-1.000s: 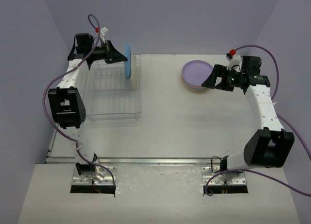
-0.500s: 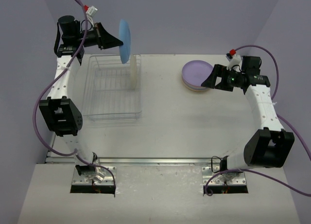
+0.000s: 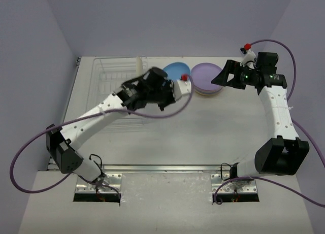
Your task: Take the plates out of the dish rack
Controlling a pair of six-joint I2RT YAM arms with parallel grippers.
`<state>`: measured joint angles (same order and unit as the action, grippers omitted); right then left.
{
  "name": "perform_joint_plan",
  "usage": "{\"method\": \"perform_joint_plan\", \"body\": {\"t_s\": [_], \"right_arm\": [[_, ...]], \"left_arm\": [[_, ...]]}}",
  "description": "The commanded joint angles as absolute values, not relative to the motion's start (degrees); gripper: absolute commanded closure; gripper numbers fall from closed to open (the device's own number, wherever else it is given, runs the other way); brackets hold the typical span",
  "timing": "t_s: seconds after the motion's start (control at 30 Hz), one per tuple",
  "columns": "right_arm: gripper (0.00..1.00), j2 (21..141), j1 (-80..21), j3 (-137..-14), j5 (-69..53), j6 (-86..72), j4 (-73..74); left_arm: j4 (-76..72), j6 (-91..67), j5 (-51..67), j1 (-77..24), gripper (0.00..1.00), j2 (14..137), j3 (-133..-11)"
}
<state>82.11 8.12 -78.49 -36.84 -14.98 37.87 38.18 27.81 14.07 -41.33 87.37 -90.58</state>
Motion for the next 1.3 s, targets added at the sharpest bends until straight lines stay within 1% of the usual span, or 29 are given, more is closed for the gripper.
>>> {"method": "perform_joint_plan", "body": {"t_s": [0.0, 0.13, 0.2, 0.27, 0.4, 0.43, 0.53, 0.63, 0.67, 0.73, 0.8, 1.0, 1.27], "right_arm": [[0.01, 80.9, 8.2, -82.0, -37.1, -14.1, 40.0], [0.01, 81.9, 8.2, -82.1, -37.8, -11.7, 42.8], [0.01, 82.4, 8.1, -81.8, -39.1, -8.9, 44.7], [0.01, 82.8, 7.7, -81.5, -39.2, -7.3, 46.1], [0.06, 82.4, 1.6, -78.8, -31.8, -0.8, 48.1], [0.07, 82.2, 0.2, -78.8, -31.7, -0.8, 48.2], [0.13, 81.2, -6.3, -76.4, -24.4, 2.7, 47.4], [0.23, 81.5, -8.1, -76.2, -23.9, 2.7, 46.5], [0.3, 82.0, -8.3, -77.2, -24.5, 2.8, 46.9], [0.39, 83.1, -8.4, -77.8, -25.3, 3.1, 47.4], [0.43, 83.5, -9.1, -77.6, -25.5, 3.4, 47.1], [0.47, 85.7, -12.0, -76.6, -23.8, 4.4, 46.6], [0.48, 88.6, -13.1, -78.0, -26.5, 3.0, 46.7]], "left_arm": [[37.5, 46.0, -19.0, -57.6, 1.0, 82.8, -77.0], [35.9, 50.7, -28.2, -66.2, 1.0, 82.7, -69.2], [33.7, 54.1, -31.7, -68.6, 1.0, 82.4, -64.3], [31.8, 55.9, -33.3, -69.7, 1.0, 82.4, -62.8], [29.4, 59.5, -35.2, -72.2, 1.0, 82.4, -60.5], [29.0, 59.7, -35.4, -72.6, 1.0, 82.4, -60.4], [28.7, 59.6, -35.1, -74.0, 1.0, 82.8, -60.8], [28.8, 59.0, -34.8, -74.7, 1.0, 83.3, -61.3], [28.9, 58.9, -34.8, -74.9, 1.0, 83.3, -61.4], [29.4, 58.5, -34.5, -75.1, 1.0, 83.6, -61.8], [29.8, 58.3, -34.3, -75.3, 1.0, 83.6, -62.4], [30.2, 57.6, -33.5, -75.4, 1.0, 84.2, -64.0], [30.8, 57.3, -33.4, -75.8, 1.0, 84.7, -64.6]]}}
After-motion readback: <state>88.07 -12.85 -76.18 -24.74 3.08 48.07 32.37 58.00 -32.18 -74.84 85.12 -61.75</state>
